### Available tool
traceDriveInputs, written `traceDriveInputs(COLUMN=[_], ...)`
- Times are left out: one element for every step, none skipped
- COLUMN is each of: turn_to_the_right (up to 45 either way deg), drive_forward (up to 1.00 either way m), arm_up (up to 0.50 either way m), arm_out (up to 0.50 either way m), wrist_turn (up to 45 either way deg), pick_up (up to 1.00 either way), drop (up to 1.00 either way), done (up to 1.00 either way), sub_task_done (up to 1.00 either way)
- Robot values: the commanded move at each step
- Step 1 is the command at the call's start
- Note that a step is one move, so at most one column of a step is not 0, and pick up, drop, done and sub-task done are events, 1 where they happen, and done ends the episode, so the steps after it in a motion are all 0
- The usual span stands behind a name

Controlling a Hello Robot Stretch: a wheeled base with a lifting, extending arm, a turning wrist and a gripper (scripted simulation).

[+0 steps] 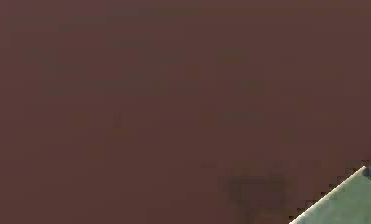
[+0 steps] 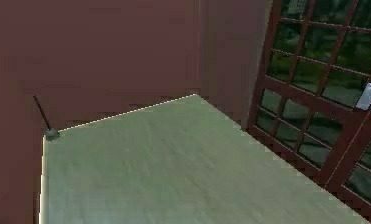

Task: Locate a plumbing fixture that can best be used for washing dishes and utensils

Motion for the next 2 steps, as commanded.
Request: traceDriveInputs(turn_to_the_right=[45.0, 45.0], drive_forward=[0.00, 0.00], arm_up=[0.00, 0.00], arm_out=[0.00, 0.00], wrist_turn=[0.0, 0.0], pick_up=[0.00, 0.00], drop=[0.00, 0.00], done=[0.00, 0.00], sub_task_done=[0.00, 0.00])
